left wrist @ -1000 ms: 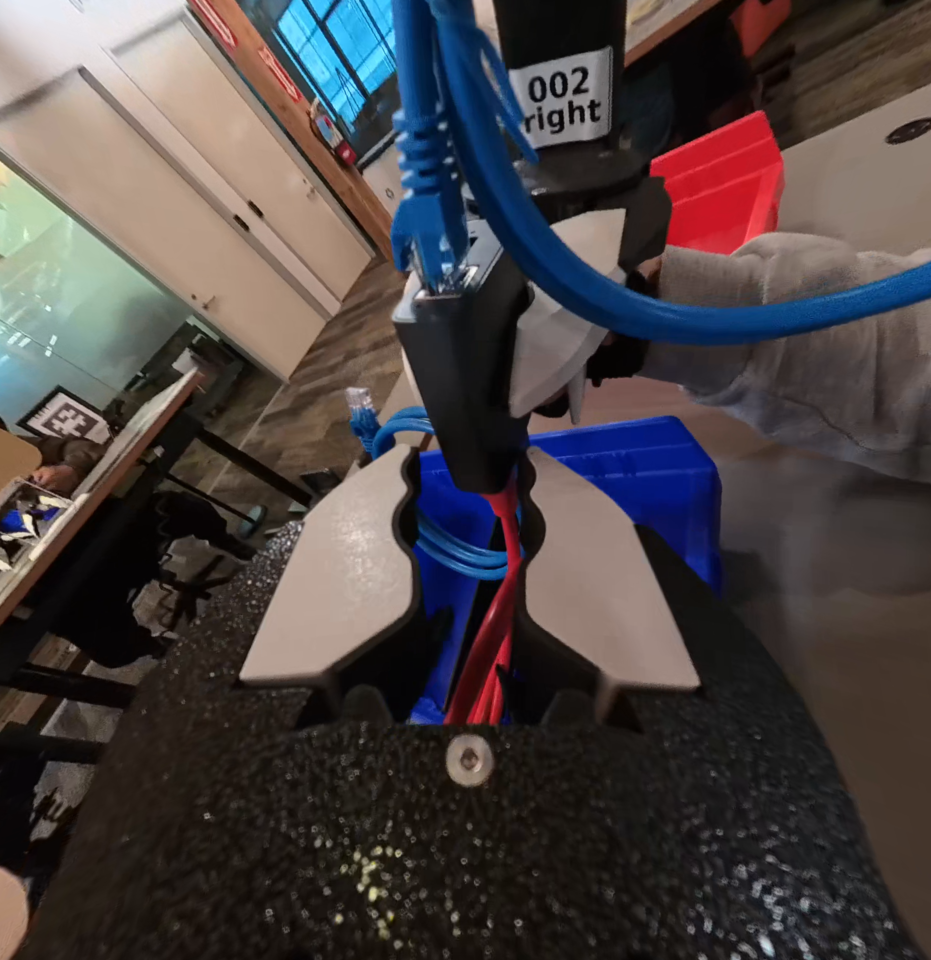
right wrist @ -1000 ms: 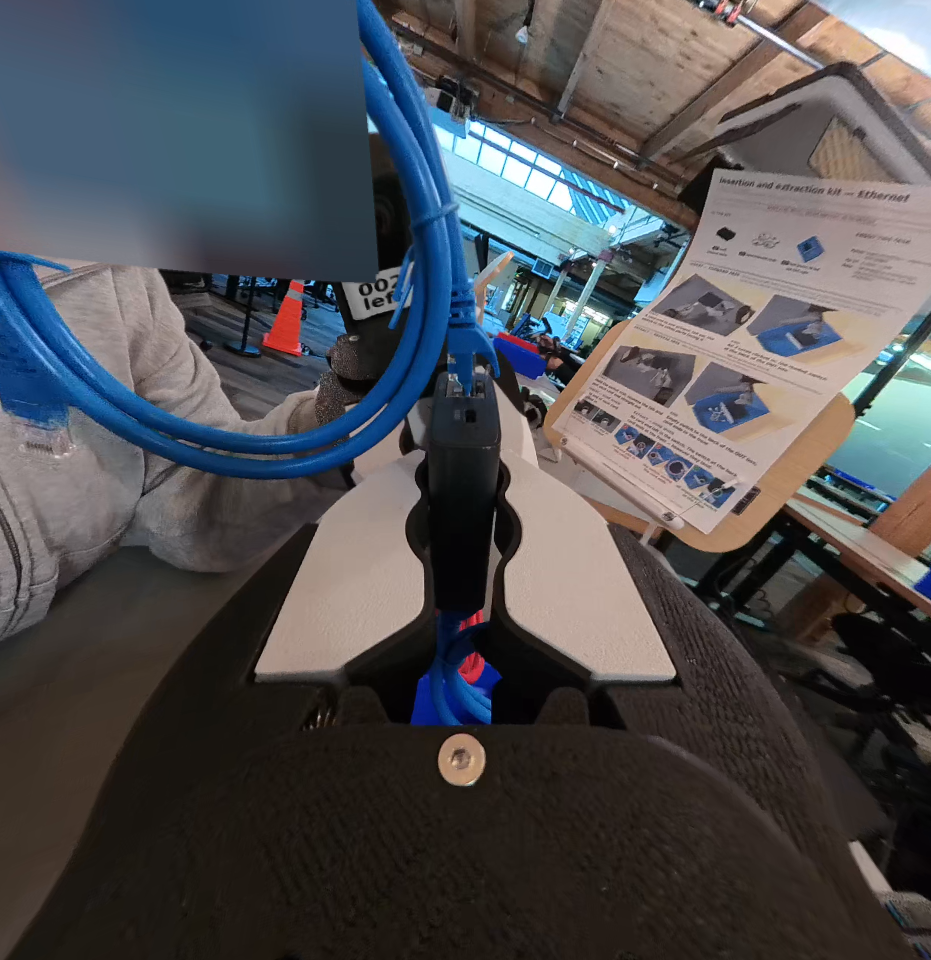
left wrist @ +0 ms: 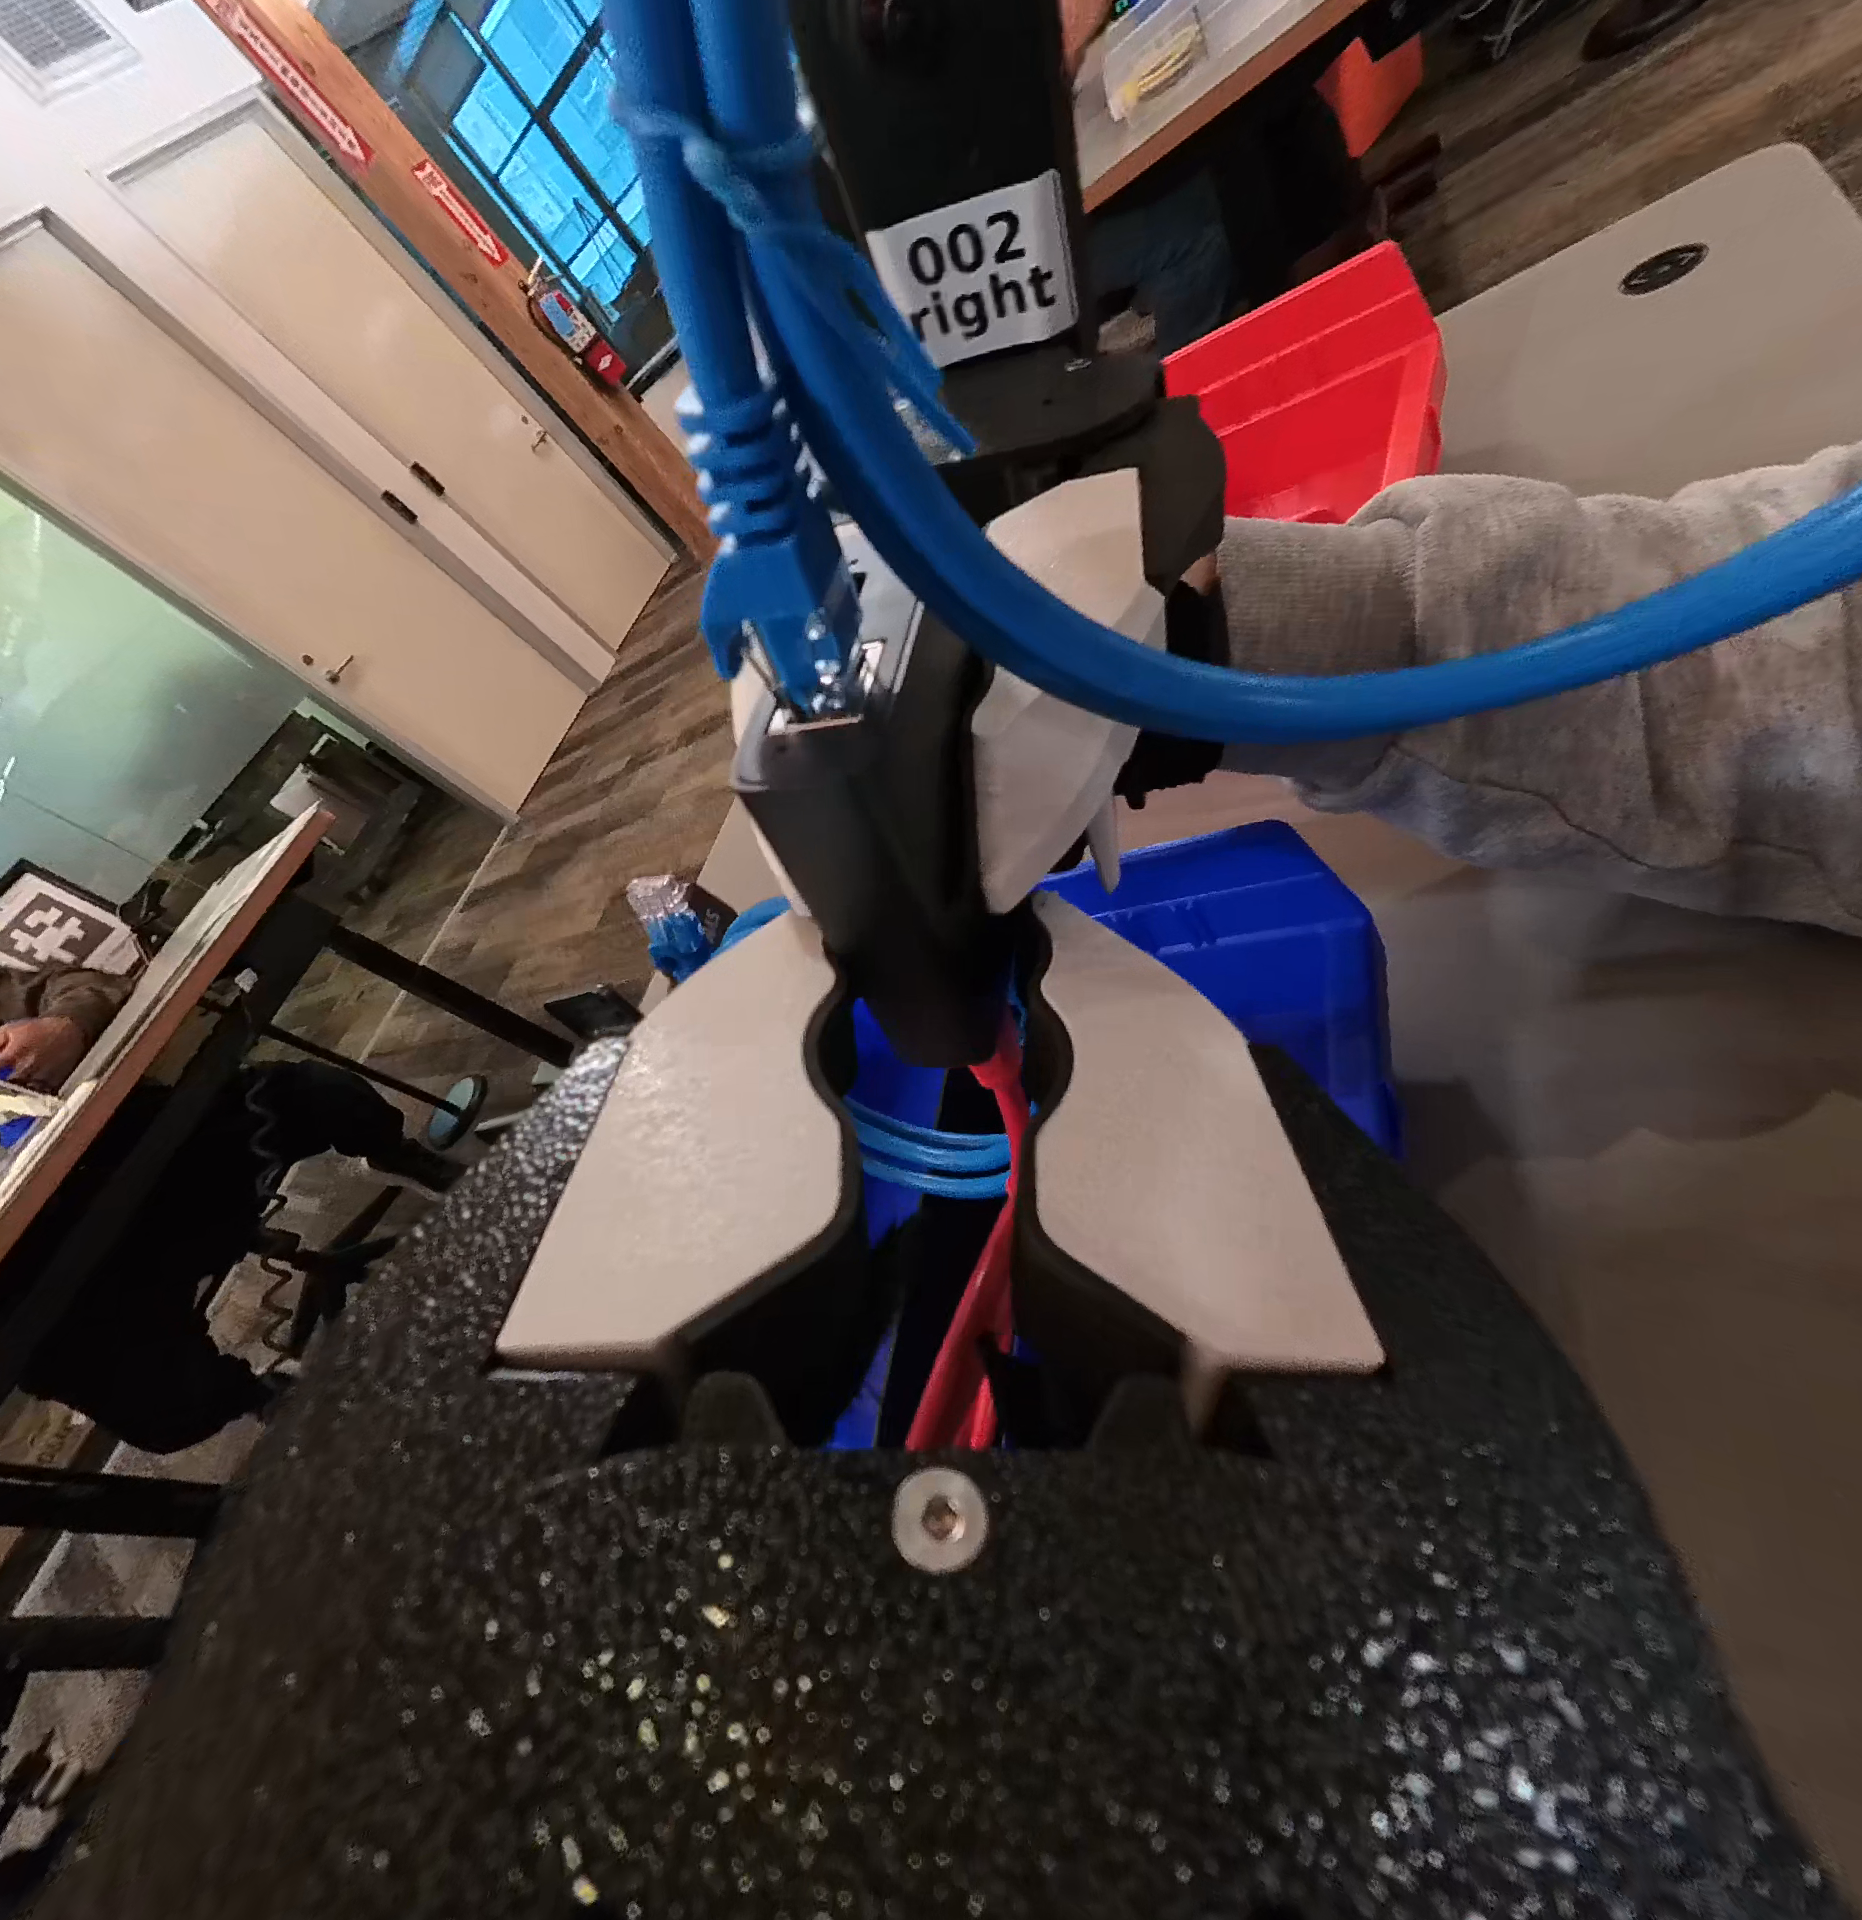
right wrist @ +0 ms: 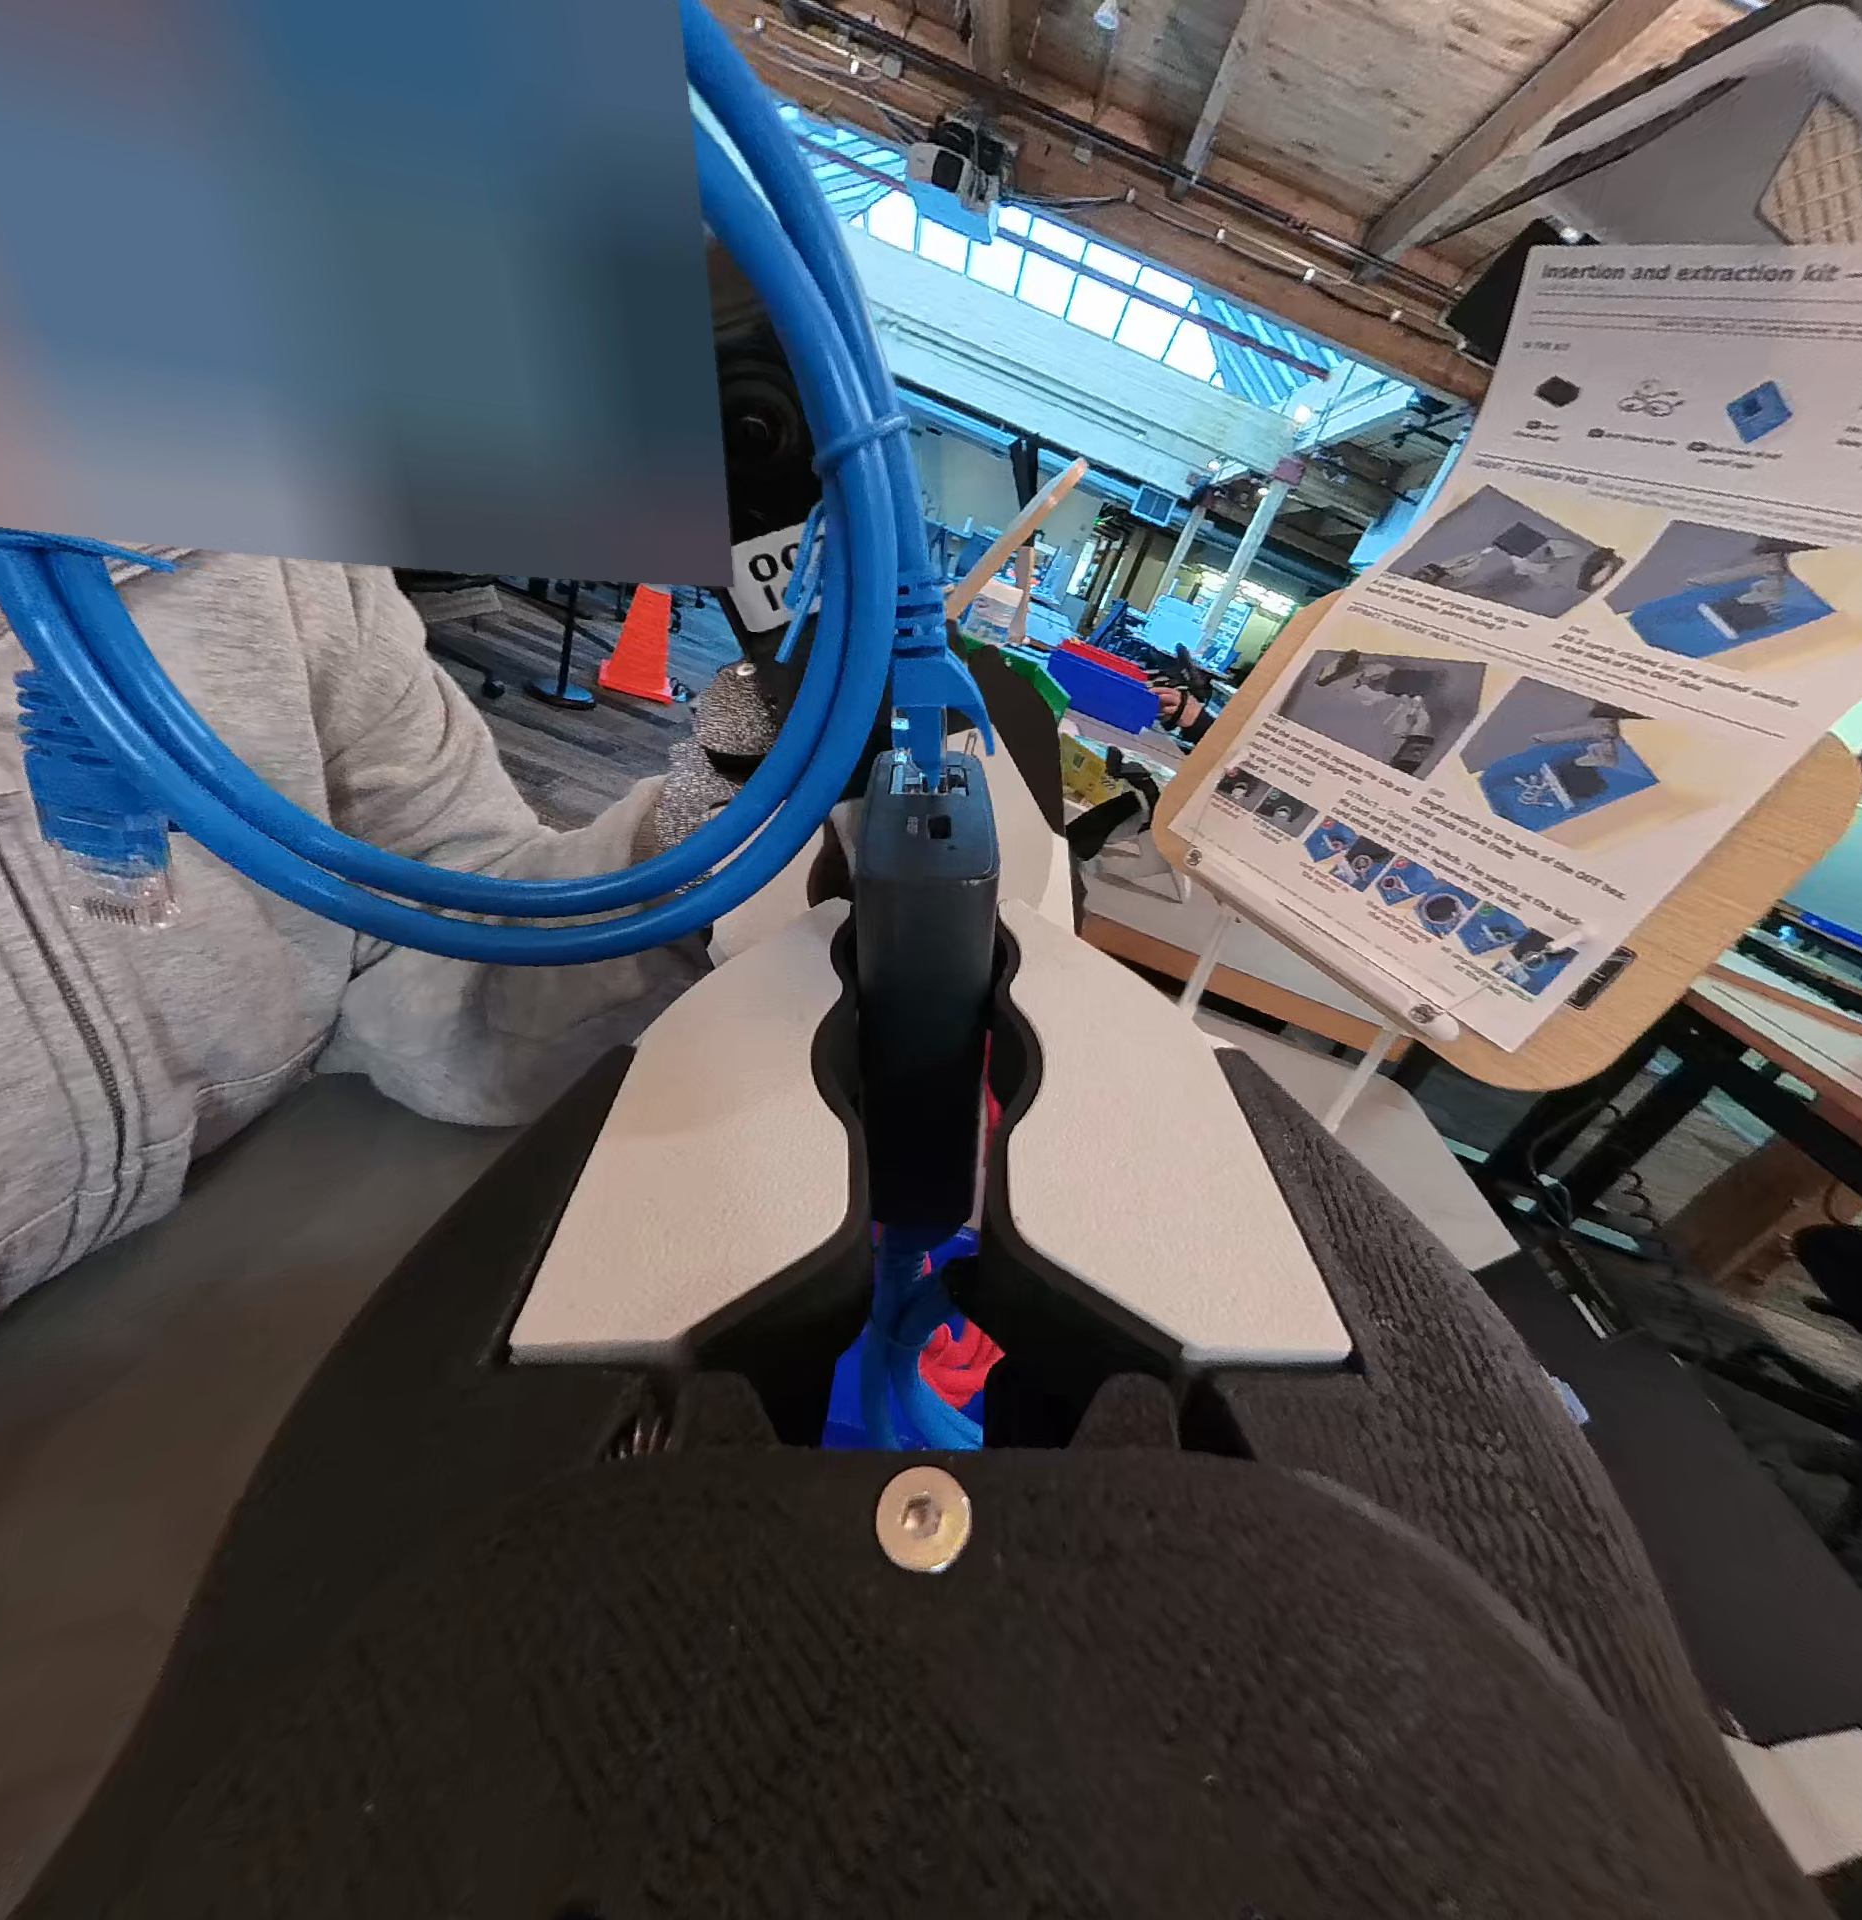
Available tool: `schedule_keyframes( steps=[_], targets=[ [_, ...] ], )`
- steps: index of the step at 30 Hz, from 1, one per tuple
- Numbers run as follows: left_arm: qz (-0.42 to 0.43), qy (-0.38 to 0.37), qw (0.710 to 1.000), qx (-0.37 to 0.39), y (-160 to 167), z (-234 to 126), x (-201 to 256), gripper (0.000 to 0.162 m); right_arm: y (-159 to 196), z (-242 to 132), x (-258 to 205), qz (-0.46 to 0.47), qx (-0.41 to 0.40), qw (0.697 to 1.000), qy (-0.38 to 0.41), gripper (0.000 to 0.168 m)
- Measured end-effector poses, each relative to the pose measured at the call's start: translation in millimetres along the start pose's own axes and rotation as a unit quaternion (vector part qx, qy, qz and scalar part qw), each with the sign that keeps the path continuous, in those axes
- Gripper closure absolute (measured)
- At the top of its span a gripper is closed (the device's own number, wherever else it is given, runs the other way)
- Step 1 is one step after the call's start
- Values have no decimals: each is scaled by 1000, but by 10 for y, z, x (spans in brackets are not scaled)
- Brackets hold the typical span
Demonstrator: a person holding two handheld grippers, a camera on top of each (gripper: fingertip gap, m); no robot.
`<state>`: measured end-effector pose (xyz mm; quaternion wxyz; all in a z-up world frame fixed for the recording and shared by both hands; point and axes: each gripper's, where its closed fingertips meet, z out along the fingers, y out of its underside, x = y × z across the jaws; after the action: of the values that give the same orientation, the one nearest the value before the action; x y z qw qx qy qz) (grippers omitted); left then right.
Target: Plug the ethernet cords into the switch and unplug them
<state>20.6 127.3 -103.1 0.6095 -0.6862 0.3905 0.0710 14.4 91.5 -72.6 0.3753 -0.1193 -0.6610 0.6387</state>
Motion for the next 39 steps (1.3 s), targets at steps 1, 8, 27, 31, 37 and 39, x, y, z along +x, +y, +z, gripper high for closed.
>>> schedule_keyframes(
  steps=[1, 8, 27, 31, 37, 39],
  targets=[
    [4, 3, 1000, 2, -3, -4, 11, 131, 0, 1, -15, -1, -2, 1000, -3, 149],
    [22, 2, 1000, -3, 52, -34, -33, 135, 64, 52, 5, -43, -43, 998, 26, 148],
    [195, -113, 944, -239, 690, -234, -404, 141, 538, -1, 400, -355, -424, 810, 196, 137],
    [212, -103, 942, -239, 675, -215, -358, 141, 634, 130, 366, -367, -431, 808, 166, 144],
    [132, -163, 964, -161, 482, -258, -538, 131, 470, 108, 494, -340, -365, 841, 210, 153],
    [120, -190, 964, -145, 417, -332, -626, 118, 397, 74, 551, -314, -332, 860, 227, 149]
  ],
)
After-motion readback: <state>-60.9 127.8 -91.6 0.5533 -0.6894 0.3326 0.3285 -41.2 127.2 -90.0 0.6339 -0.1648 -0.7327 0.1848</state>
